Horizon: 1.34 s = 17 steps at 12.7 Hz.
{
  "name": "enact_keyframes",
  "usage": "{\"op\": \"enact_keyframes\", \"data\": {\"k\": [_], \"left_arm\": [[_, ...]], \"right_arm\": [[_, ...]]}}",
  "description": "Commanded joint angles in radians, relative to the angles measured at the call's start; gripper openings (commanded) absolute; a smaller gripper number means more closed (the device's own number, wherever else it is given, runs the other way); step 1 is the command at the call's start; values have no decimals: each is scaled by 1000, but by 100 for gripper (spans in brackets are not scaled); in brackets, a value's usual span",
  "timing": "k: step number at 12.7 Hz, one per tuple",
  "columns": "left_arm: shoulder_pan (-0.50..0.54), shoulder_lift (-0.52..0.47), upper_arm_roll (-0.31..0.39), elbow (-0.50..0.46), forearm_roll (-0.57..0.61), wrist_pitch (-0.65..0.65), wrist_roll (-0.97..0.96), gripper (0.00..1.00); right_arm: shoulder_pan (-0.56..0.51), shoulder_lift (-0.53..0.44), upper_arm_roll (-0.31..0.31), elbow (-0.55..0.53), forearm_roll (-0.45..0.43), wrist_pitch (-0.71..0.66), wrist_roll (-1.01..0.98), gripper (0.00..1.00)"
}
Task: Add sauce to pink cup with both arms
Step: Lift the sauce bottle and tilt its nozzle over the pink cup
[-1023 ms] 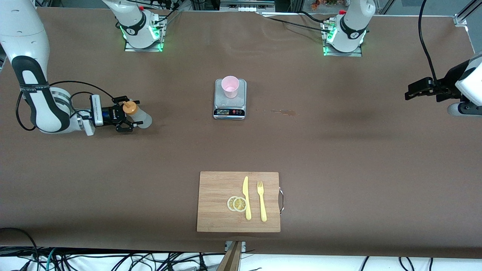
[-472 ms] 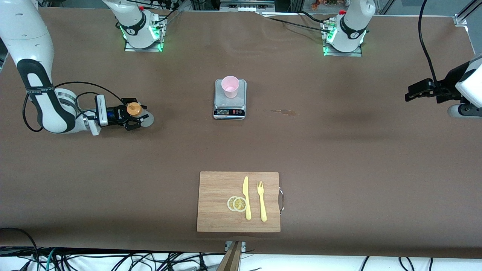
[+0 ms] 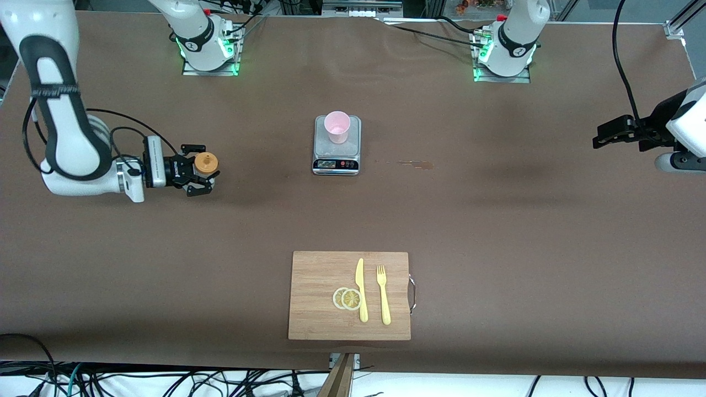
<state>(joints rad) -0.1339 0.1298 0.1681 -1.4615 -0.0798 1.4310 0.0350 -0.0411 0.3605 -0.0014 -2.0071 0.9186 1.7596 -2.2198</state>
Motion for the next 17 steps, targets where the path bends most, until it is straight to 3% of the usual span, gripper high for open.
{"op": "enact_keyframes", "data": {"k": [1, 6, 9, 11, 17], "left_arm": [[0, 17, -1, 35, 12, -15, 25, 100], [3, 17, -1, 35, 11, -15, 26, 100], [2, 17, -2, 33, 11, -15, 26, 100], [5, 17, -1, 33, 11, -15, 26, 100], [3, 17, -2, 35, 11, -15, 26, 100]], "right_arm": [[123, -162, -3, -97, -108, 141, 244, 4], [346, -295, 18, -219, -266, 349, 606, 4], [369, -331, 102, -240, -401, 394, 777, 4], [383, -342, 164, -242, -548, 393, 947, 4], [527, -298, 214, -233, -725, 405, 1339, 4]]}}
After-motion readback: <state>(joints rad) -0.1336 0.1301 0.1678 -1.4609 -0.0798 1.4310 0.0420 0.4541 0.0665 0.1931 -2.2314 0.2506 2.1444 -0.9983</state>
